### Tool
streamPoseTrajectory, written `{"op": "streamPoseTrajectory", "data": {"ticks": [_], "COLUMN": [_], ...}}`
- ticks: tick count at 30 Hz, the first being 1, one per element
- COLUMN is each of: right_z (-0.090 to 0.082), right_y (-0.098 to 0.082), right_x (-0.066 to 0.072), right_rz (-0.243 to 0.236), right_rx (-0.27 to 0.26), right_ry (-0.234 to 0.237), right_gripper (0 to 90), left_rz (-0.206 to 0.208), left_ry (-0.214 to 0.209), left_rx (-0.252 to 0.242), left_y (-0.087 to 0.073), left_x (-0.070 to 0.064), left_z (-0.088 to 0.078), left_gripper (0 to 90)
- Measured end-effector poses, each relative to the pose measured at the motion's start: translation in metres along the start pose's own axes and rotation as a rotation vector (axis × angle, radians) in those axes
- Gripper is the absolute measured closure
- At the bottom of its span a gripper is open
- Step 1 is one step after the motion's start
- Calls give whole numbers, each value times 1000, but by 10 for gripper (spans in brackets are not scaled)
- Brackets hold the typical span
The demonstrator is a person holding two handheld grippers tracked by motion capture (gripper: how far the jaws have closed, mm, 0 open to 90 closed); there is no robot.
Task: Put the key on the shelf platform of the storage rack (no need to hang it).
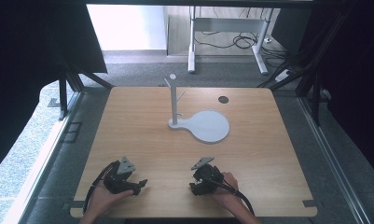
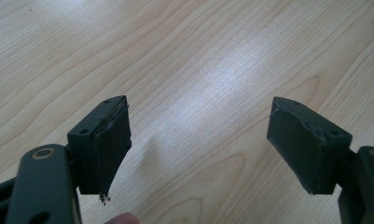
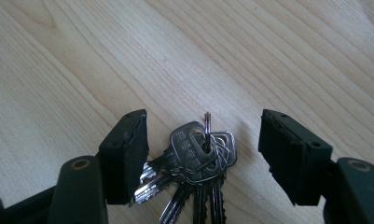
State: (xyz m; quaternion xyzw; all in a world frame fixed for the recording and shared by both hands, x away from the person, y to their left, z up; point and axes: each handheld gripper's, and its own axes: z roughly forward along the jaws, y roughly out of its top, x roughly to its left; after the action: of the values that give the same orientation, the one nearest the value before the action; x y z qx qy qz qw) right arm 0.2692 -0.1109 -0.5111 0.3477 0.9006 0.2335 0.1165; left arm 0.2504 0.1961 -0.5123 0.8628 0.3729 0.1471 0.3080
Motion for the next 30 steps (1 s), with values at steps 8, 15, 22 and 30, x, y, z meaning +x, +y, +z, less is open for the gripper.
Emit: {"op": "streamPoseTrajectory", "data": {"ticks": [8,15,22,30], "right_z": [-3,-14,-19,-7], "right_y": [-2,2,10,10], "right_x": [-1,1,15,18], "right_rz": [6,4,-50,-80], "right_rx": [9,-34,-25,31], "right_ry": [1,-2,71,99], "right_gripper": [379,494,742,895], "left_rz": [2,-1,-2,-4], "left_ry": [-1,2,2,3], "left_rx": [-1,-4,-9,-13], "left_y": [0,0,0,0], "left_x": [0,1,1,2], "left_z": [0,-1,-2,-3], "left_gripper": [217,218,218,218]}}
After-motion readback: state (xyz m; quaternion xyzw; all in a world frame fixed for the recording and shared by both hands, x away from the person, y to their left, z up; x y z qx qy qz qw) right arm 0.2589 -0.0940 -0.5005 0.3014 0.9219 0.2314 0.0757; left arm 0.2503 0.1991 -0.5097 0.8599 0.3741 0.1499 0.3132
